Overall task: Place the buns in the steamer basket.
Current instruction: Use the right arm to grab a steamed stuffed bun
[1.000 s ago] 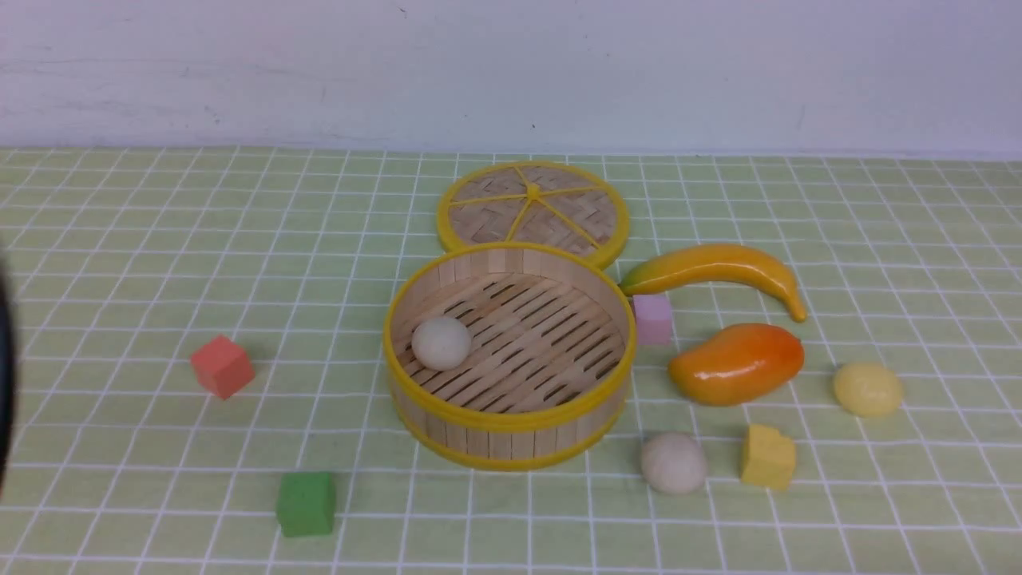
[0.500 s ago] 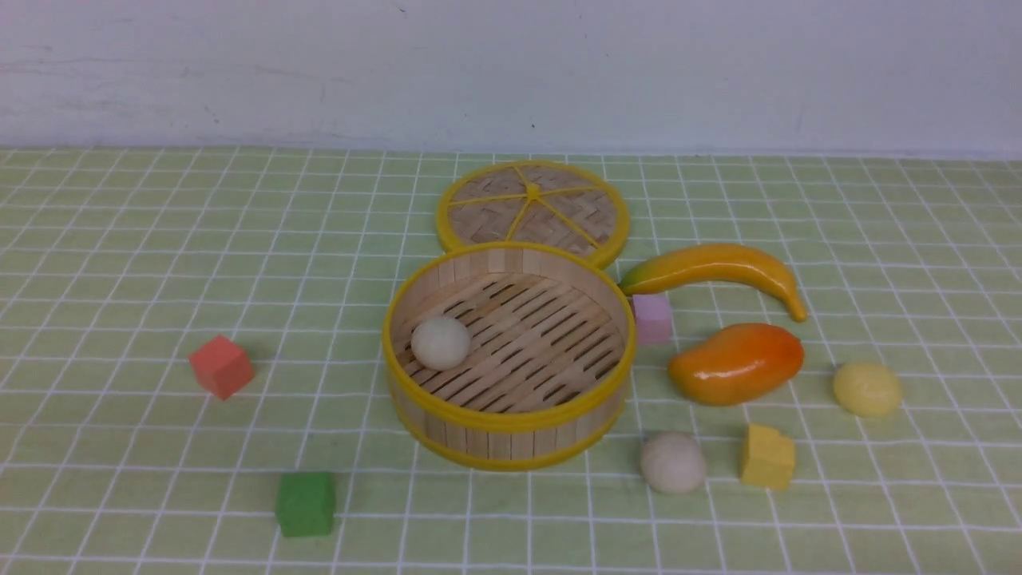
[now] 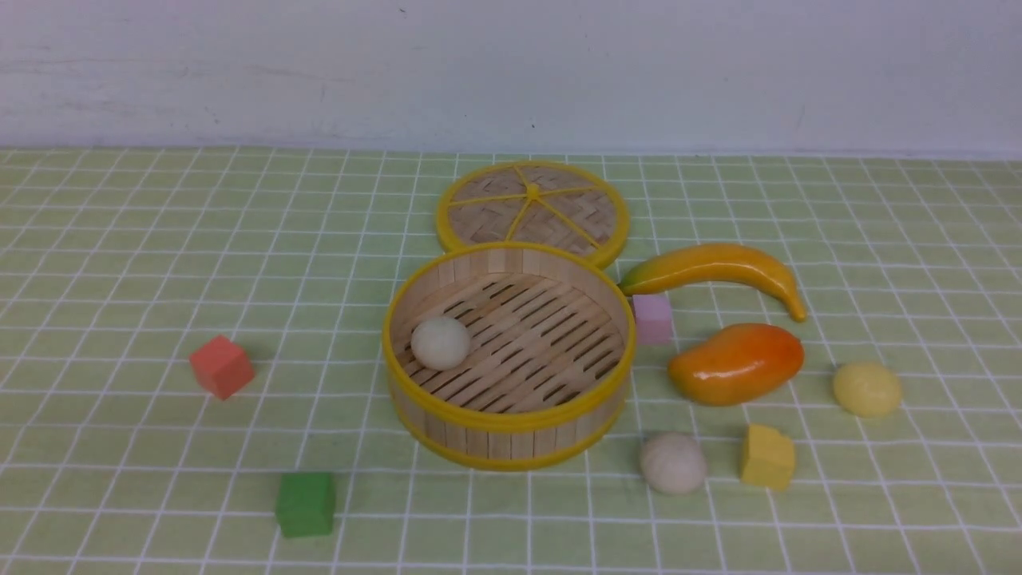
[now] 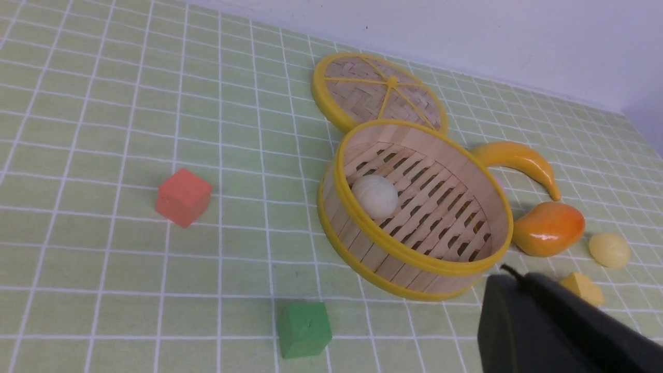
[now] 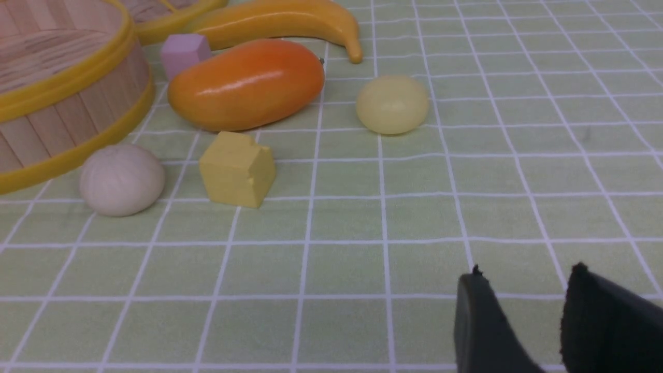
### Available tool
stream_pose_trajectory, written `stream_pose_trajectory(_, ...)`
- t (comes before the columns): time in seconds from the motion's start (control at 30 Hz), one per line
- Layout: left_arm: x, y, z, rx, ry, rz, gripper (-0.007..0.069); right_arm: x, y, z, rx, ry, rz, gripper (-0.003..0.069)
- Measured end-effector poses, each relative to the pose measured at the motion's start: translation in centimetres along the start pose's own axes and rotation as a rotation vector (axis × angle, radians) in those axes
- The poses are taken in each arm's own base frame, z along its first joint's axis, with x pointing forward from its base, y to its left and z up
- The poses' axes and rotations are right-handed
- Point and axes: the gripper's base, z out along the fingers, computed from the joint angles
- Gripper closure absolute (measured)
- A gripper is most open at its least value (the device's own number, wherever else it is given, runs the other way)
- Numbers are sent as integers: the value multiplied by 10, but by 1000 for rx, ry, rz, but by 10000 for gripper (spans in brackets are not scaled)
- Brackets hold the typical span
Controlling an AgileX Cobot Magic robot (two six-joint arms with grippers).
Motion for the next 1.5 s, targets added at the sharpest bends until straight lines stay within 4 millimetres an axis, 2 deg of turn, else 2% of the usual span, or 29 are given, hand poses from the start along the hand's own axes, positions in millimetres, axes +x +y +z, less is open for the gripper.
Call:
stream_pose_trajectory(0.67,4,1,1,9,0,-8,634,0,0,0,0,0,0,419)
stream_pose_trajectory(0.83,25,12,1,-15,-8,9,630,0,0,0,0,0,0,419)
stream_pose_trajectory(0.93,49,27,2,-98,-19,-11,627,0,0,0,0,0,0,419)
stream_pose_trajectory(1.13,84,48,2,-219,-56,-10,623,0,0,0,0,0,0,419)
stream_pose_trajectory(1.37,108,56,7,-172,-115,-28,619,0,0,0,0,0,0,419)
stream_pose_trajectory(1.5,131,63,17,-158,-88,-58,613,0,0,0,0,0,0,419)
